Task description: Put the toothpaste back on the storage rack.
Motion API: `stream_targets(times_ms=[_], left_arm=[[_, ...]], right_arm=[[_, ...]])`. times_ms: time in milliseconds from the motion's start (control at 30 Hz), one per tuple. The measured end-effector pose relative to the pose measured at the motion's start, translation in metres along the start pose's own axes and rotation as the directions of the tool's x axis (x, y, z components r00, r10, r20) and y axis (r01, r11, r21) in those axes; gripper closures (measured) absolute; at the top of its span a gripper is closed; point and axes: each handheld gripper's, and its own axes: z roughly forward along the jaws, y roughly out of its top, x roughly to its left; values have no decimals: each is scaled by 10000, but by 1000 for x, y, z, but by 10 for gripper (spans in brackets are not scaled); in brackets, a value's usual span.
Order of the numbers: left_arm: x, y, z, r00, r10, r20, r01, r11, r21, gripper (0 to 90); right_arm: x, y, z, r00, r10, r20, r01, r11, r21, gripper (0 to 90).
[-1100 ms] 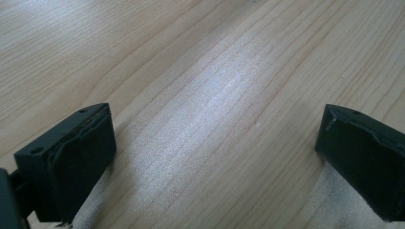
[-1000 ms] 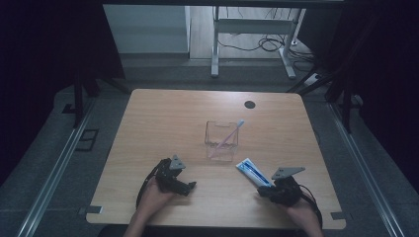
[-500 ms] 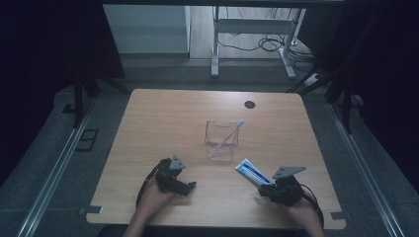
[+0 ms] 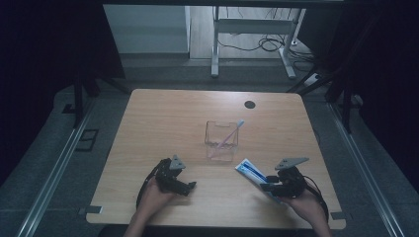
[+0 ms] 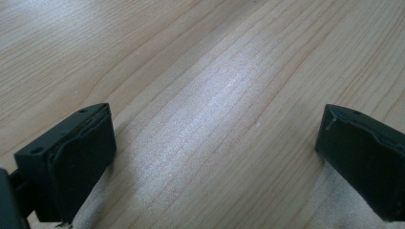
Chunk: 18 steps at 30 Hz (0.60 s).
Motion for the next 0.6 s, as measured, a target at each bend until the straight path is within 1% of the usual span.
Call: stream_targets(times_ms=[67, 100, 167, 333, 400, 467, 533, 600], left_arm=[[0, 0, 0, 10000, 2, -4, -2, 10000, -2, 0], [0, 0, 0, 10000, -1, -3, 1, 10000, -4, 0], [0, 0, 0, 10000, -2, -5, 2, 10000, -5, 0], [0, 0, 0, 10000, -13, -2, 13, 10000, 4, 1], [0, 0, 0, 10000, -15, 4, 15, 10000, 13, 1], [0, 0, 0, 10000, 25, -1, -25, 10000, 25, 1], [0, 0, 0, 10000, 9, 1, -9, 10000, 9, 1], [0, 0, 0, 10000, 22, -3, -22, 10000, 14, 1]], right_arm=[[-2, 1, 1, 10000, 33, 28, -34, 10000, 78, 532], [-5, 4, 3, 10000, 78, 37, -79, 9996, 267, 507], [-7, 6, 5, 10000, 68, 2, -68, 9989, 461, 482], [-11, 14, 13, 9997, -186, 141, 169, 9934, 1134, 422], [-11, 17, 17, 9997, -172, 187, 143, 9893, 1451, 403], [-11, 21, 21, 9992, -276, 291, 219, 9829, 1829, 378], [-11, 24, 26, 9985, -368, 404, 274, 9764, 2142, 373], [-11, 28, 30, 9982, -436, 419, 323, 9700, 2411, 372]])
